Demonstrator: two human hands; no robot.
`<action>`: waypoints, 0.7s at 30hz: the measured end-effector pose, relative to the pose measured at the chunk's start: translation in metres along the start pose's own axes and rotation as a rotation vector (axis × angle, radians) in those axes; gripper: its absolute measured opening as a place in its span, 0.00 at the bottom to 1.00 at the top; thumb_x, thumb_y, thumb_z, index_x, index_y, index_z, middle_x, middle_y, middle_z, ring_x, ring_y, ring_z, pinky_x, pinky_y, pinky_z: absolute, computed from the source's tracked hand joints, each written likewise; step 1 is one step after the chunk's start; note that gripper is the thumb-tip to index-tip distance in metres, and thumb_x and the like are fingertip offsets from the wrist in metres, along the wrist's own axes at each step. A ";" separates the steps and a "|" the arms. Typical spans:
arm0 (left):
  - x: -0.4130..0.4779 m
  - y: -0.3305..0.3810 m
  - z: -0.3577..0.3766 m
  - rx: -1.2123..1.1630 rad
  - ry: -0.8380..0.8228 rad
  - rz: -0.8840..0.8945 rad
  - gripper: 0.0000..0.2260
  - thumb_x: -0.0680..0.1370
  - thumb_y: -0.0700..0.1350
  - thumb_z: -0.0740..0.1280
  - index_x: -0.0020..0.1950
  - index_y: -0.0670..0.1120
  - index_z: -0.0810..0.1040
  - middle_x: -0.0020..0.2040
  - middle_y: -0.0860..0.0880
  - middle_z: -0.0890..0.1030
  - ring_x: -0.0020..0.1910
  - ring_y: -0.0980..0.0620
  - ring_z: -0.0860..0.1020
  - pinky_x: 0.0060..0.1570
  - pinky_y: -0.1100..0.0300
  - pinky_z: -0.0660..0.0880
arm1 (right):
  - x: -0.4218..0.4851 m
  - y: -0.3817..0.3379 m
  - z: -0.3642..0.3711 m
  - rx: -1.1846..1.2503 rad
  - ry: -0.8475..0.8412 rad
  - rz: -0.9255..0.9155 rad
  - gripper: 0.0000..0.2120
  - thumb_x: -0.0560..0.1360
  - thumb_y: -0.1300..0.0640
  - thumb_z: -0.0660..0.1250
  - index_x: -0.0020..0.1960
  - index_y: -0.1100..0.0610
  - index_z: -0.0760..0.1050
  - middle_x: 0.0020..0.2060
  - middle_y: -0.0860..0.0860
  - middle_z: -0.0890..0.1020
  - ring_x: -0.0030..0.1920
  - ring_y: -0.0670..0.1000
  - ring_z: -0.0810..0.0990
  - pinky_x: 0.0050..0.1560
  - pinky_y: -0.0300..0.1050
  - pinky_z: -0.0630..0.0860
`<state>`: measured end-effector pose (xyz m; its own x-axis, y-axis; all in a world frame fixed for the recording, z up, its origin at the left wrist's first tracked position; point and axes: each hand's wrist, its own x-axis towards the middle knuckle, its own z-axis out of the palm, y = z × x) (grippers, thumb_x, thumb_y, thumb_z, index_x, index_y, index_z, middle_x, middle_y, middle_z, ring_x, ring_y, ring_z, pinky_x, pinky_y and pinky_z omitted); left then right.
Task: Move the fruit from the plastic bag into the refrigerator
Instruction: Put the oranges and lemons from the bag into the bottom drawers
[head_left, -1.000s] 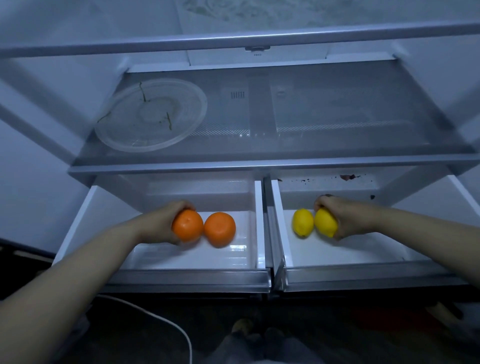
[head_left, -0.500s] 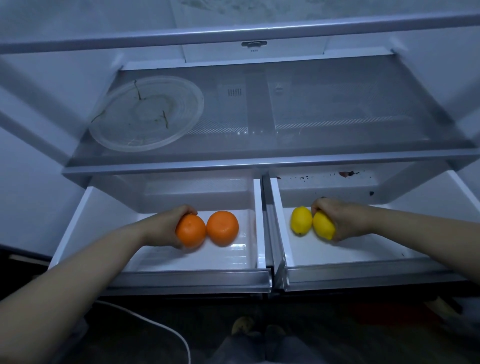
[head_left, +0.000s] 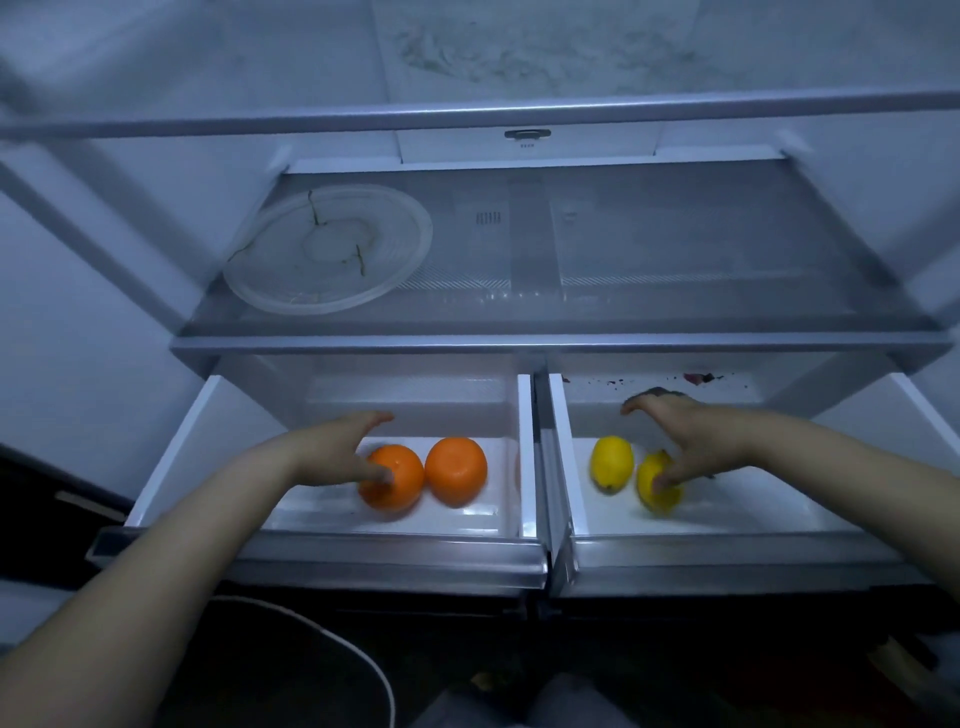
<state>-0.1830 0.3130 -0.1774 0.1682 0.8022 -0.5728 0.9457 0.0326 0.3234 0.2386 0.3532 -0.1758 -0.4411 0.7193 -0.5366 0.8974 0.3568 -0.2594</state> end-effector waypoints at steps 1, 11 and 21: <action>-0.009 0.003 -0.004 -0.017 0.036 -0.003 0.37 0.72 0.59 0.70 0.75 0.56 0.55 0.74 0.52 0.63 0.70 0.52 0.66 0.67 0.54 0.65 | -0.007 -0.008 -0.007 0.032 0.011 -0.016 0.45 0.66 0.42 0.75 0.74 0.45 0.51 0.73 0.48 0.59 0.68 0.49 0.65 0.61 0.42 0.69; -0.118 0.079 -0.013 -0.090 0.658 0.167 0.20 0.77 0.53 0.64 0.69 0.58 0.68 0.66 0.60 0.69 0.63 0.61 0.69 0.55 0.62 0.68 | -0.072 -0.097 -0.044 -0.043 0.295 -0.370 0.26 0.77 0.42 0.61 0.72 0.45 0.60 0.68 0.40 0.66 0.68 0.40 0.65 0.63 0.33 0.62; -0.181 0.116 0.040 0.113 1.089 -0.101 0.23 0.76 0.57 0.55 0.67 0.49 0.71 0.66 0.50 0.73 0.65 0.50 0.71 0.59 0.52 0.70 | -0.069 -0.173 -0.029 -0.118 0.682 -0.649 0.28 0.77 0.39 0.56 0.70 0.55 0.66 0.67 0.50 0.70 0.66 0.52 0.68 0.62 0.47 0.70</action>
<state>-0.0925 0.1473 -0.0661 -0.1947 0.8970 0.3970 0.9706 0.1179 0.2097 0.1137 0.2588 -0.0704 -0.7951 0.5388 0.2783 0.4859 0.8406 -0.2393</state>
